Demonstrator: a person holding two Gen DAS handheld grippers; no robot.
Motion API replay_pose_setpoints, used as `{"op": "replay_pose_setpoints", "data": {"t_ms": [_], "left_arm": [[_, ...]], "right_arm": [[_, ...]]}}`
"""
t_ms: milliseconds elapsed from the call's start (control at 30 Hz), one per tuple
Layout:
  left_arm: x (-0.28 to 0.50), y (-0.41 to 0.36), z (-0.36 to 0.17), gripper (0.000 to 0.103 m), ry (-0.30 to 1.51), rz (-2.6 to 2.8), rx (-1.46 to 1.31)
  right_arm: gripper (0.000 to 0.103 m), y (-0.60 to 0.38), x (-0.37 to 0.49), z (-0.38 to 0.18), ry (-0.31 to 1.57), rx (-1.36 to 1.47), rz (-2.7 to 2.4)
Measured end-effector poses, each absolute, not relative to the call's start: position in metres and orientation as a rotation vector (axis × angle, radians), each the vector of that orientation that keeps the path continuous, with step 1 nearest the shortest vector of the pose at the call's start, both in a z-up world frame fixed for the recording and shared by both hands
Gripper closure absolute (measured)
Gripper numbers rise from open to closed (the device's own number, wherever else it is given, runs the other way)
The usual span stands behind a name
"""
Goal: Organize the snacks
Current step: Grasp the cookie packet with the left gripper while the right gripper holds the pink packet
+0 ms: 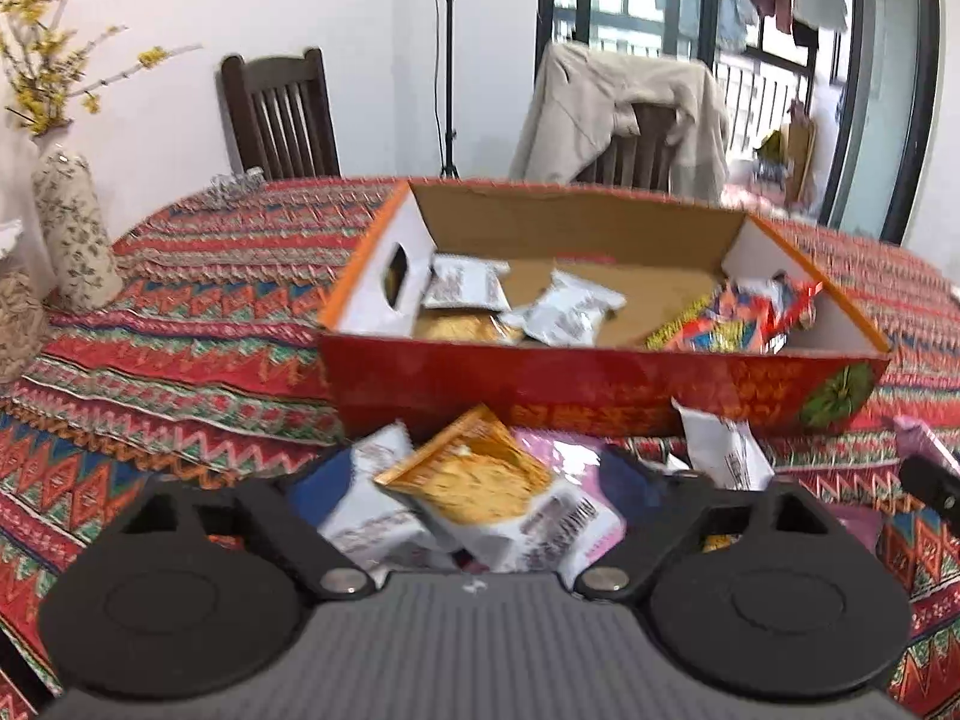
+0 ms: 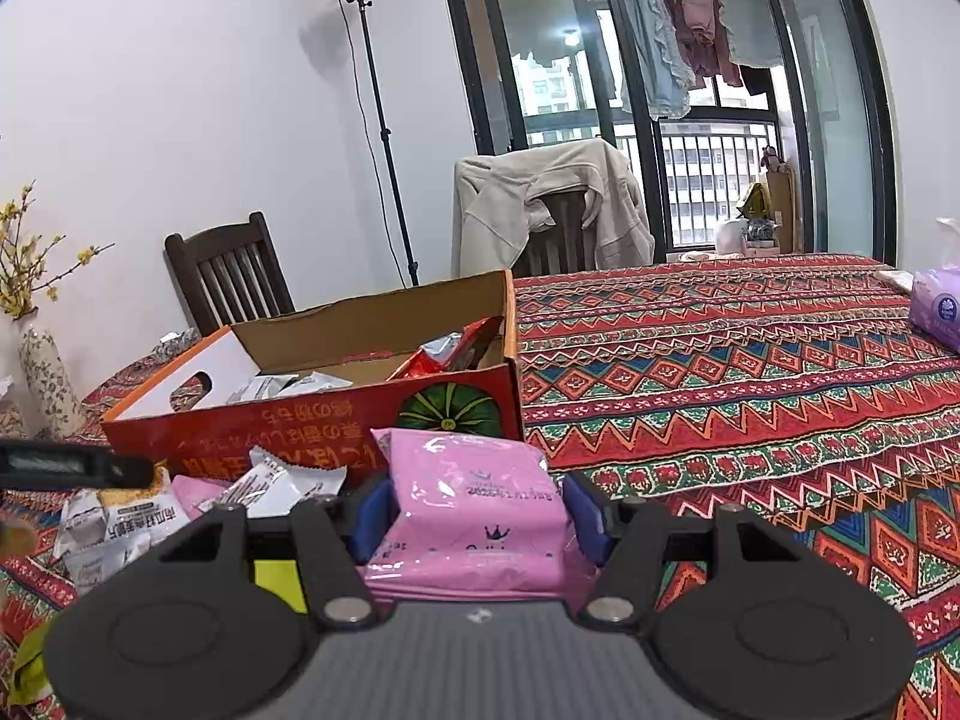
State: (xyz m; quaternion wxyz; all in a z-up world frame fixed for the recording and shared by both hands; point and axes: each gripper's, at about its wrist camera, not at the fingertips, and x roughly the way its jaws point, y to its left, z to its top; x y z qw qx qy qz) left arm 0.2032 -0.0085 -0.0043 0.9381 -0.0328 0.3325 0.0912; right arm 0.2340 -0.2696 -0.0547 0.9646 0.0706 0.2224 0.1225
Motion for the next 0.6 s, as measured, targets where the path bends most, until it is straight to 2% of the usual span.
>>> {"op": "replay_pose_setpoints", "data": {"t_ms": [200,367,600], "left_arm": [[0.214,-0.022,-0.015,0.025,0.695,0.217,-0.018],[0.211,-0.024,-0.020,0.032,0.711,0.216,-0.013],[0.216,-0.023,-0.021,0.035,0.721,0.220,-0.039]], "right_arm": [[0.043,-0.271,0.235,-0.056,0.449,0.148,0.249],[0.043,-0.273,0.234,-0.057,0.446,0.153,0.255],[0.043,-0.270,0.236,-0.057,0.450,0.149,0.252]]}}
